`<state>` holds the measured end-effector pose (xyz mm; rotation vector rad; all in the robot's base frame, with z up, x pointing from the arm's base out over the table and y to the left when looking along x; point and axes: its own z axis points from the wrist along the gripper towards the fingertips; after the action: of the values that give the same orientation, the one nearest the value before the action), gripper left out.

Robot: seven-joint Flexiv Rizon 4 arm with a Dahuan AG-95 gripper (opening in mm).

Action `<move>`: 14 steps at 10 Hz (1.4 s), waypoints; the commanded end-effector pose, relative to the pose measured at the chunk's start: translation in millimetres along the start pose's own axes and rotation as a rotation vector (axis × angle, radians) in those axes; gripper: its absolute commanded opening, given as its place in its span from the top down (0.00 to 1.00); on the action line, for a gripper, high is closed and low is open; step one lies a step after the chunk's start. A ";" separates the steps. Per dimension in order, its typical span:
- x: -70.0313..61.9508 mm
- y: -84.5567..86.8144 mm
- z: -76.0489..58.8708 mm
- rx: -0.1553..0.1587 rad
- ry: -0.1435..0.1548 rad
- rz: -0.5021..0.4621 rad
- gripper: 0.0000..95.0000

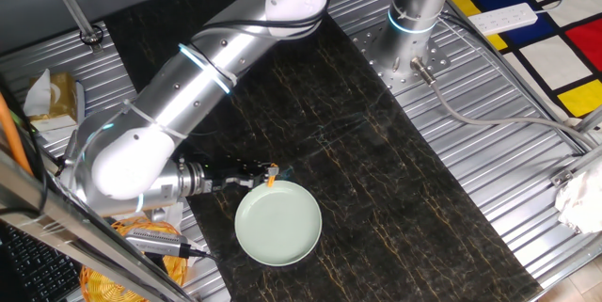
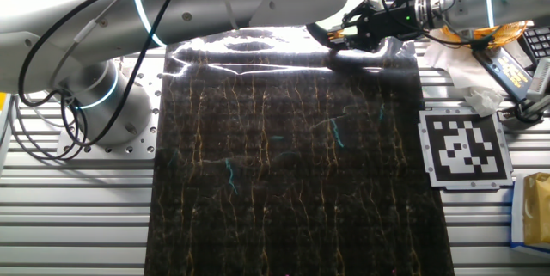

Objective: Use a clamp

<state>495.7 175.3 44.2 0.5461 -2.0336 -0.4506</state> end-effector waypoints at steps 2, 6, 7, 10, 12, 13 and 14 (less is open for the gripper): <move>-2.8 3.0 -38.6 -0.005 0.031 -0.002 1.00; -4.1 9.2 -44.3 -0.006 0.053 0.010 1.00; -4.4 9.8 -44.9 -0.005 0.055 0.012 1.00; -4.5 10.2 -45.4 -0.005 0.056 0.009 1.00; -4.6 10.6 -45.8 -0.005 0.055 0.010 1.00; -4.7 10.8 -46.1 -0.003 0.050 0.002 1.00; -4.8 11.0 -46.2 -0.003 0.050 0.002 1.00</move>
<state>481.5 185.9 42.9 0.5481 -1.9872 -0.4362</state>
